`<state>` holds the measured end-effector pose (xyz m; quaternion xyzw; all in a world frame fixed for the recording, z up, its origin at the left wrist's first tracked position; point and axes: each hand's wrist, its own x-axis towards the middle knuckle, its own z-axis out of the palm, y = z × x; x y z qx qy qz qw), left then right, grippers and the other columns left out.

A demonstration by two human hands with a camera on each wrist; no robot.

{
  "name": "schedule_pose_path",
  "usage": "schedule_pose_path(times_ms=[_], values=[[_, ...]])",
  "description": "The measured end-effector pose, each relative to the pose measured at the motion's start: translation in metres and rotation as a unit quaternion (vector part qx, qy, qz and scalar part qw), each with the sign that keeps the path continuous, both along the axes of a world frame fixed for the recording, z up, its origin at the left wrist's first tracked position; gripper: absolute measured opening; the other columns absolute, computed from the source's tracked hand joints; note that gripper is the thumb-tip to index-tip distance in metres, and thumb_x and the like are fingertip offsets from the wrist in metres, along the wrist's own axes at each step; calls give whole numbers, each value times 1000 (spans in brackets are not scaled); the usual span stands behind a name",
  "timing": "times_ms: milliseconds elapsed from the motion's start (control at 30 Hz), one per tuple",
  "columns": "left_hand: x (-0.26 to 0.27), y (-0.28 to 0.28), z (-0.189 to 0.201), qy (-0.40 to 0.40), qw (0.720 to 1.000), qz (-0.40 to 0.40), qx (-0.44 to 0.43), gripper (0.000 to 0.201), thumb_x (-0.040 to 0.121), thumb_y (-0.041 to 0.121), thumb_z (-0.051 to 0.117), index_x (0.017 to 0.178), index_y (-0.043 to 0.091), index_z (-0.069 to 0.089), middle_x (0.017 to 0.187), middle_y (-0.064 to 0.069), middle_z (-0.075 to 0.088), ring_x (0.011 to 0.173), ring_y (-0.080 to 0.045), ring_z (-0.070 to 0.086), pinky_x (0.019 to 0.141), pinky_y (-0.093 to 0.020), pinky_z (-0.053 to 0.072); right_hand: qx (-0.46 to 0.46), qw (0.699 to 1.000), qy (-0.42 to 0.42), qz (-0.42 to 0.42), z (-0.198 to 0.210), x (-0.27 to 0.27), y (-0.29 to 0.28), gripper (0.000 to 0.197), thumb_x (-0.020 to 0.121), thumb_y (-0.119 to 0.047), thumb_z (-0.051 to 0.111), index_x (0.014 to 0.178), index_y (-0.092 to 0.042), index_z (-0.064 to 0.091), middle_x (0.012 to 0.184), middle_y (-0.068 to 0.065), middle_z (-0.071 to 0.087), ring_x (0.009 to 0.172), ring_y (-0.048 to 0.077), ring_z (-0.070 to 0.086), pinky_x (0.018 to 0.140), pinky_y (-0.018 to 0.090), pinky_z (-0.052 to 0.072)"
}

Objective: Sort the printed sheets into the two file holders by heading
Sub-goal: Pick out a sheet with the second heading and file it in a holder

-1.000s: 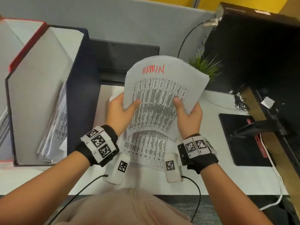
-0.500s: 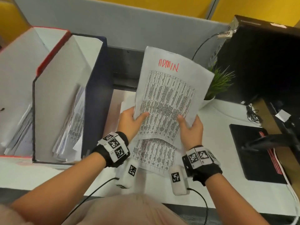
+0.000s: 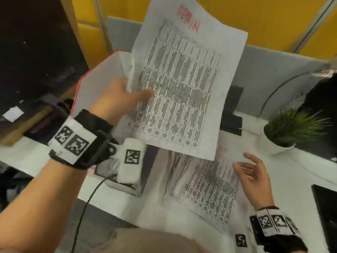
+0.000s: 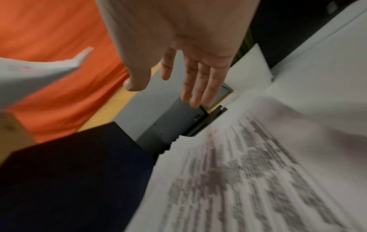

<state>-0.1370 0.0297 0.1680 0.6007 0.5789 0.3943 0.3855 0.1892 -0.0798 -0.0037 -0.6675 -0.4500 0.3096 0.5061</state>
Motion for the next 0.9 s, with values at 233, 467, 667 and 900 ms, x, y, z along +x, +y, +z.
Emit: schedule_pose_path(times_ms=[233, 467, 667, 900], values=[[-67, 18, -5, 52, 993, 95, -51, 26, 71, 31, 77, 93, 29, 65, 80, 16, 68, 78, -1, 64, 71, -25, 48, -183, 969, -153, -64, -58, 19, -23, 66, 70, -30, 80, 126, -12, 50, 119, 20, 57, 113, 35, 53, 99, 47, 42], [-36, 22, -57, 253, 962, 97, -26, 52, 76, 15, 75, 121, 1, 53, 112, -18, 58, 99, -31, 55, 75, -34, 39, -276, 939, -185, -93, -75, 11, -34, 88, 67, -29, 82, 139, -9, 37, 131, 28, 40, 117, 42, 48, 105, 47, 37], [-9, 35, -103, 430, 896, 7, -110, 26, 85, 7, 64, 107, -4, 58, 105, -22, 63, 98, -37, 62, 79, -37, 50, -276, 938, -193, -87, -75, 13, -36, 90, 68, -29, 82, 141, -8, 35, 132, 29, 40, 119, 41, 46, 105, 47, 36], [-15, 52, -138, 563, 791, -153, -187, 6, 86, 4, 55, 85, 4, 61, 77, -7, 59, 75, -26, 59, 66, -28, 45, -291, 934, -187, -93, -78, 16, -36, 99, 66, -31, 83, 145, -8, 27, 137, 26, 38, 123, 40, 43, 106, 46, 35]])
